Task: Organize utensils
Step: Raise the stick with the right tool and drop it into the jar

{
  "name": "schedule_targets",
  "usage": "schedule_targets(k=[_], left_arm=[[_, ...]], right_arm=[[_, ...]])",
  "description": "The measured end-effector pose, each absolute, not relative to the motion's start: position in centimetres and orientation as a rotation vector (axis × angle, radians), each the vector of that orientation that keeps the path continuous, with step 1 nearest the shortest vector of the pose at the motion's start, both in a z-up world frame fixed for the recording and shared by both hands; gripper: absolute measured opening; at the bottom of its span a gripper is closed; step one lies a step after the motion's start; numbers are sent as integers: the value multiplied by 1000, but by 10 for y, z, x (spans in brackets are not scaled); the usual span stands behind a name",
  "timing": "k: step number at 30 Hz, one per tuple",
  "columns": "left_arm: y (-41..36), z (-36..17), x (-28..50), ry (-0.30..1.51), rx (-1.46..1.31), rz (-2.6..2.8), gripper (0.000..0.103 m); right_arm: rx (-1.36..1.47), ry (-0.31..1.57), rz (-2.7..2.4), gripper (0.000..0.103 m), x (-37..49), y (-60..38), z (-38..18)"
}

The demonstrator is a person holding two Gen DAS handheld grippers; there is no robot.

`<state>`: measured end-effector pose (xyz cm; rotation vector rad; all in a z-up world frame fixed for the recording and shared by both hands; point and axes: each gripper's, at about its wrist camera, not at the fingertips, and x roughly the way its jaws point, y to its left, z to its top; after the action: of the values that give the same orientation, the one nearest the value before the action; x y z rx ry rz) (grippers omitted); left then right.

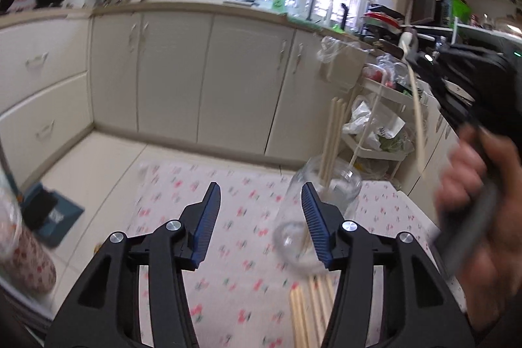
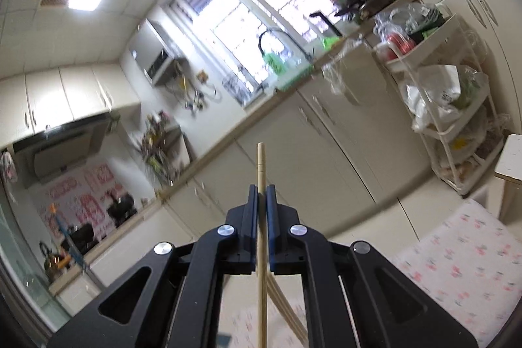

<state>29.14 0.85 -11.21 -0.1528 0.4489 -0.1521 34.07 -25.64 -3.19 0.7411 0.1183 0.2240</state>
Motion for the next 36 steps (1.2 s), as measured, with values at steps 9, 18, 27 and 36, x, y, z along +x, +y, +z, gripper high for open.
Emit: schedule_targets(k=[9, 18, 27, 36], left_arm=[[33, -126, 279, 499, -212, -158, 50], [29, -126, 276, 505, -224, -175, 51], [21, -131, 275, 562, -194, -180, 54], [14, -152, 284, 724, -157, -198, 57]], right_arm=[[653, 207, 133, 6, 381, -230, -55], [543, 251, 113, 6, 389, -210, -62], [474, 307, 148, 6, 374, -201, -74], [425, 413, 240, 39, 336, -200, -87]])
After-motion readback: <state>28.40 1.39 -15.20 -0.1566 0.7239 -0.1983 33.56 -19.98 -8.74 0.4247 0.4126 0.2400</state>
